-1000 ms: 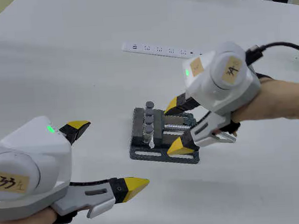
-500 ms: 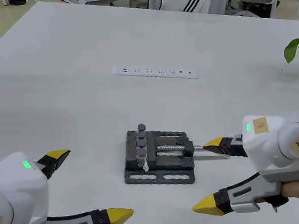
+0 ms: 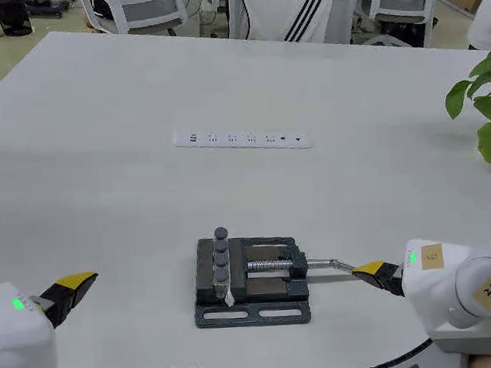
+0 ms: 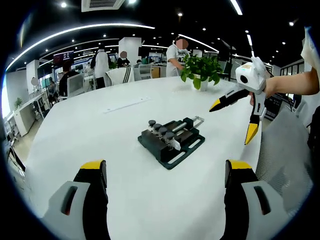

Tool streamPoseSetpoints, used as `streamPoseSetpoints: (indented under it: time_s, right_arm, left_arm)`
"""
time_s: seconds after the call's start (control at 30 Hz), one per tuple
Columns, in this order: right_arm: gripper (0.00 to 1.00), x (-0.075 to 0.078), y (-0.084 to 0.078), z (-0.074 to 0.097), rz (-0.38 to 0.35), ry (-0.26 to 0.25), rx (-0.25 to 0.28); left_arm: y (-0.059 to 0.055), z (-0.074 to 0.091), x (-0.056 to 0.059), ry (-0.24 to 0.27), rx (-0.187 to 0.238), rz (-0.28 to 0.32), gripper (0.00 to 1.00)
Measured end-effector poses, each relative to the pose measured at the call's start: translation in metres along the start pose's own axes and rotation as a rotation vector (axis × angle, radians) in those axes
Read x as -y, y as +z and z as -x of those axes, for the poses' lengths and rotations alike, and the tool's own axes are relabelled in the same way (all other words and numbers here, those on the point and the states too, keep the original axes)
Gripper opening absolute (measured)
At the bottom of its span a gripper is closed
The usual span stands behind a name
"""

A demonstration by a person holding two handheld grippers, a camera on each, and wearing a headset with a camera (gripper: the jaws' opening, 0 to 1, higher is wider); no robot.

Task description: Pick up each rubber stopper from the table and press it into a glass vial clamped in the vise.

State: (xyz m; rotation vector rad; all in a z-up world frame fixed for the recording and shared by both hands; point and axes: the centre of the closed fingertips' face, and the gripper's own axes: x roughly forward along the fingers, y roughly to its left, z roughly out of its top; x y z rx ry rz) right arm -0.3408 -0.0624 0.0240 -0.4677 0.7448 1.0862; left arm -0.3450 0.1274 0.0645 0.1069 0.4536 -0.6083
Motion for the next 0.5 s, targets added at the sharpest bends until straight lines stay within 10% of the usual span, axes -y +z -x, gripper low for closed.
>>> streamPoseSetpoints:
  time_s: [0.5]
  right_arm:
    - [0.99, -0.0045, 0.0005, -0.0048, -0.041, -0.007, 0.028]
  left_arm:
    - [-0.0023, -0.0011, -0.0039, -0.004, -0.02, -0.016, 0.98]
